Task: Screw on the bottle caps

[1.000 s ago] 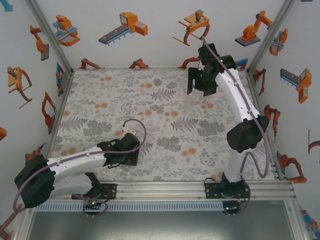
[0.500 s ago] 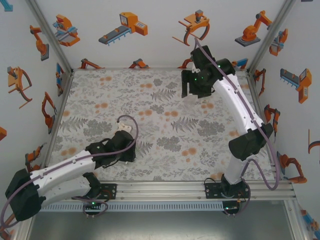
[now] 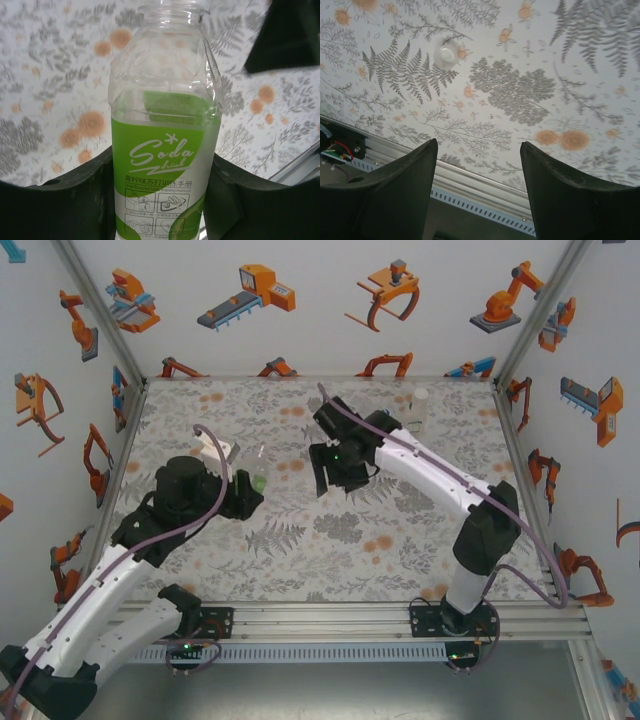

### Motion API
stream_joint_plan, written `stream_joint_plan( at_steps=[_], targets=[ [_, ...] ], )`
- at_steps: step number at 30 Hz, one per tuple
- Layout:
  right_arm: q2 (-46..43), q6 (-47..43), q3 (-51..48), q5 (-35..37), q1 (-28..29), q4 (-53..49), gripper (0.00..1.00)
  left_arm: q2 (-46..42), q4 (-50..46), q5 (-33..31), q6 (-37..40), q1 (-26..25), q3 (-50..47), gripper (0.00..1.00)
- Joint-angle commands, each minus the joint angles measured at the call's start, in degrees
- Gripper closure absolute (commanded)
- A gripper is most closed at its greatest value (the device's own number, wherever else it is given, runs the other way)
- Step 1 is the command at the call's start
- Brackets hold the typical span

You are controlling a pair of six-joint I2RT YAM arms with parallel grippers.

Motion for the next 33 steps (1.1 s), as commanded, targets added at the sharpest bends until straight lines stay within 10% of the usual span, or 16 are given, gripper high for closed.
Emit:
stream_joint_plan(
  at_steps=[1,18,33],
  targets=[
    [1.16,5.05,-3.81,-2.37,2.14,9.85,0.4,-0.18,3.08,6.52,4.86,2.14,3.59,0.76],
    [12.42,7.69,-5.93,0.4,5.15,17.69,0.89,-3.86,5.92,6.03,5.68,4.98,7.91,0.8],
    [16.95,7.16,-4.97,1.27,5.1,18.31,0.94,-3.54,6.28,6.9,5.48,5.31,7.63,0.83]
  ],
)
